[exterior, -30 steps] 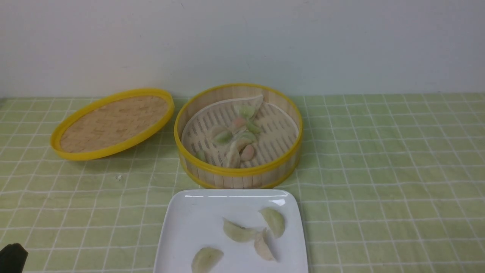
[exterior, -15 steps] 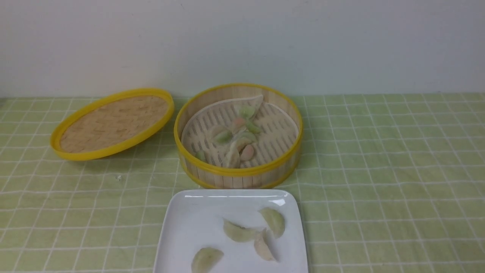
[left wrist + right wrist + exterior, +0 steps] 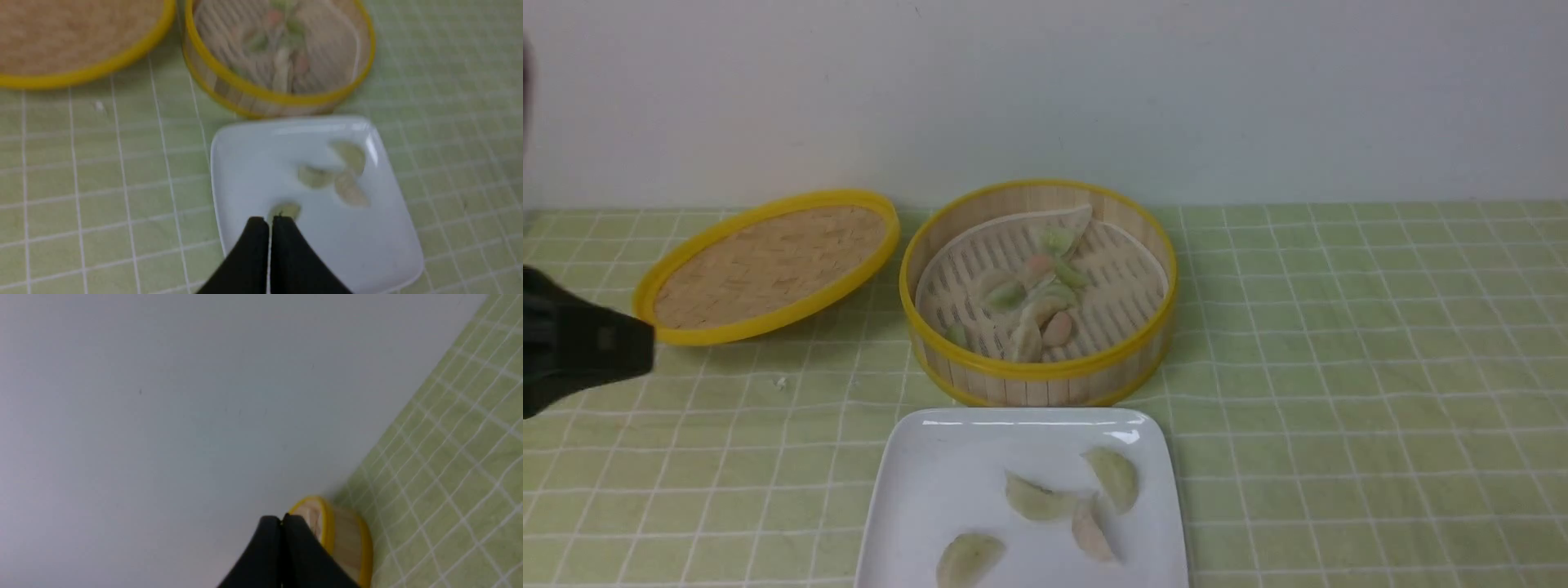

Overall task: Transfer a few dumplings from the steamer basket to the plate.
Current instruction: Use the left arm to grab a dumpling from the steamer

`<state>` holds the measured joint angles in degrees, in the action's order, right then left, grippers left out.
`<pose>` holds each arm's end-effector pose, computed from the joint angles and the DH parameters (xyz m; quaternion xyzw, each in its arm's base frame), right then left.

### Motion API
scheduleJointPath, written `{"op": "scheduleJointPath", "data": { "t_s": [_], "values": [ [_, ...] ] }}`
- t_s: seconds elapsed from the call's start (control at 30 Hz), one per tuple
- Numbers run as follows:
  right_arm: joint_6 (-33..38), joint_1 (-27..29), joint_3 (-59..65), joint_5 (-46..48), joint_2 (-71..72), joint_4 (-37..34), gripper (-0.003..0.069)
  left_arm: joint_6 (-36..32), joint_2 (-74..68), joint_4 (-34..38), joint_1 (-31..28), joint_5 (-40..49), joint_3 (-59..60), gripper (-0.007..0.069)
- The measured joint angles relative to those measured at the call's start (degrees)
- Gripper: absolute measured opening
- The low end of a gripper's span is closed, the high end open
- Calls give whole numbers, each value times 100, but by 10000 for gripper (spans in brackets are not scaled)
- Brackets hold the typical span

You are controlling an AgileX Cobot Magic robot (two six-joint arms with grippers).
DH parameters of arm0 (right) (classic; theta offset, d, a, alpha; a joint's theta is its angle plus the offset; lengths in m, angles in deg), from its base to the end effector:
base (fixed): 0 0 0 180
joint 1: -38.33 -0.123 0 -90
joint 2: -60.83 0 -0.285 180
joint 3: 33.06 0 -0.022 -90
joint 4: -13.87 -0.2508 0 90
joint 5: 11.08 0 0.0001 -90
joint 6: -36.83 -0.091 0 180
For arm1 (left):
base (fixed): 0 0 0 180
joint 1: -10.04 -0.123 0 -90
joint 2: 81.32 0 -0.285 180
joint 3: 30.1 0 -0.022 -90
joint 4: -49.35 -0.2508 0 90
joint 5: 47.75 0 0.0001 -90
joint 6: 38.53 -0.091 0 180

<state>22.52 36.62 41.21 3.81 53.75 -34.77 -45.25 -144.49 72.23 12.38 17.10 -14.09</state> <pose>0.0505 0.0191 0.2155 0.2988 0.6496 0.4259 0.5544 0.1643 -0.0388 0.3787 0.0490 0.9313 -0.1851 0.3099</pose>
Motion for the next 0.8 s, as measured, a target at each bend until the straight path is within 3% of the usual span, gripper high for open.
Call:
{"op": "scheduleJointPath", "data": {
  "t_s": [0.13, 0.23, 0.27, 0.3, 0.47, 0.6, 0.8],
  "values": [
    [917, 0, -1026, 1115, -483, 91, -14, -251, -1461, -30, 47, 102, -243, -6],
    [1657, 0, -1932, 2394, -1296, 419, -14, -282, -2516, -278, 412, 256, -593, -6],
    [1695, 0, -1996, 2394, -1296, 451, -14, -290, -2624, -294, 488, 288, -618, -6],
    [1934, 0, -2546, 3396, -1917, 777, -14, -290, -2953, -457, 821, 379, -829, -6],
    [2176, 0, -3587, 5441, -3460, 1993, -14, -144, -3808, -899, 1674, 140, -1719, -6],
    [2209, 0, -3856, 5601, -3916, 2298, -14, -122, -4340, -951, 1936, -242, -2487, -6],
    [2282, 0, -3888, 5407, -3976, 2049, -14, -267, -5331, -1005, 2083, -913, -3187, 0]
  ]
}}
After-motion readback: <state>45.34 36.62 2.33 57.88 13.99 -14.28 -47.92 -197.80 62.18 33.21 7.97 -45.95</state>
